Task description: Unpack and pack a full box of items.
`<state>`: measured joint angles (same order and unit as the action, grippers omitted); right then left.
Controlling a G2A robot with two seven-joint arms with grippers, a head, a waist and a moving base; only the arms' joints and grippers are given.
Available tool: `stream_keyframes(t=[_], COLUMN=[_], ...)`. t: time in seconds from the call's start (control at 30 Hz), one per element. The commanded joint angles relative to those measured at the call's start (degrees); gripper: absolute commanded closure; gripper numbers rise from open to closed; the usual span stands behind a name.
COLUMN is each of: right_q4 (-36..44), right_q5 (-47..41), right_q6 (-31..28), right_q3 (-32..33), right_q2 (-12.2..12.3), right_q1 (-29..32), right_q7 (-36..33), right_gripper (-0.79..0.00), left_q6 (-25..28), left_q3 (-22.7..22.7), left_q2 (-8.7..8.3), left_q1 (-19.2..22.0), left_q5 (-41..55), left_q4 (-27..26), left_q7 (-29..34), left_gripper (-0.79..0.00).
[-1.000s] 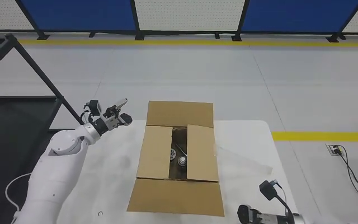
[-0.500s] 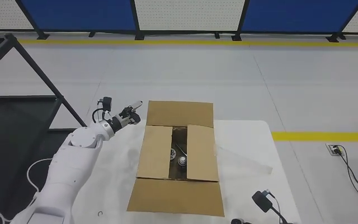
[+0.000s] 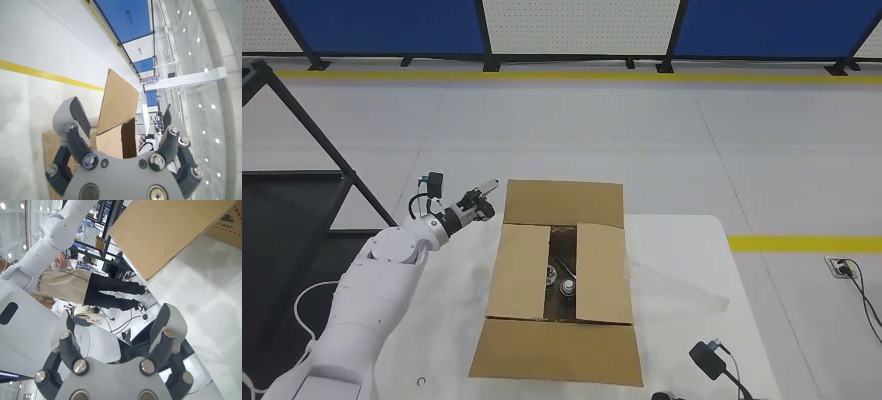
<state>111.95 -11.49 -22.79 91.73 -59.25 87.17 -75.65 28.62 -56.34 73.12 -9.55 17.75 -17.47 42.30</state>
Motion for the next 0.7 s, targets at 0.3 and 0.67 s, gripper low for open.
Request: stream_keyframes(t=[0.3, 0.67], right_q4=[-0.98, -0.71], right_q5=[-1.38, -2.50], right_q6=[1.11, 1.59], right_q3=[-0.29, -1.28], right_q2=[-0.16, -0.22], right_q1=[-0.27, -0.25], right_q7=[2.32, 3.74], right_gripper=[-0.785, -0.785], left_q6=[0.00, -0.44], left_q3=[0.00, 0.28], left_q2=[0.00, -0.26], left_q1=[0.00, -0.87], left_q5=[0.00, -1.94], left_q4=[0.00, -1.81], left_q7=[0.00, -2.01], left_gripper=[-0.785, -0.785])
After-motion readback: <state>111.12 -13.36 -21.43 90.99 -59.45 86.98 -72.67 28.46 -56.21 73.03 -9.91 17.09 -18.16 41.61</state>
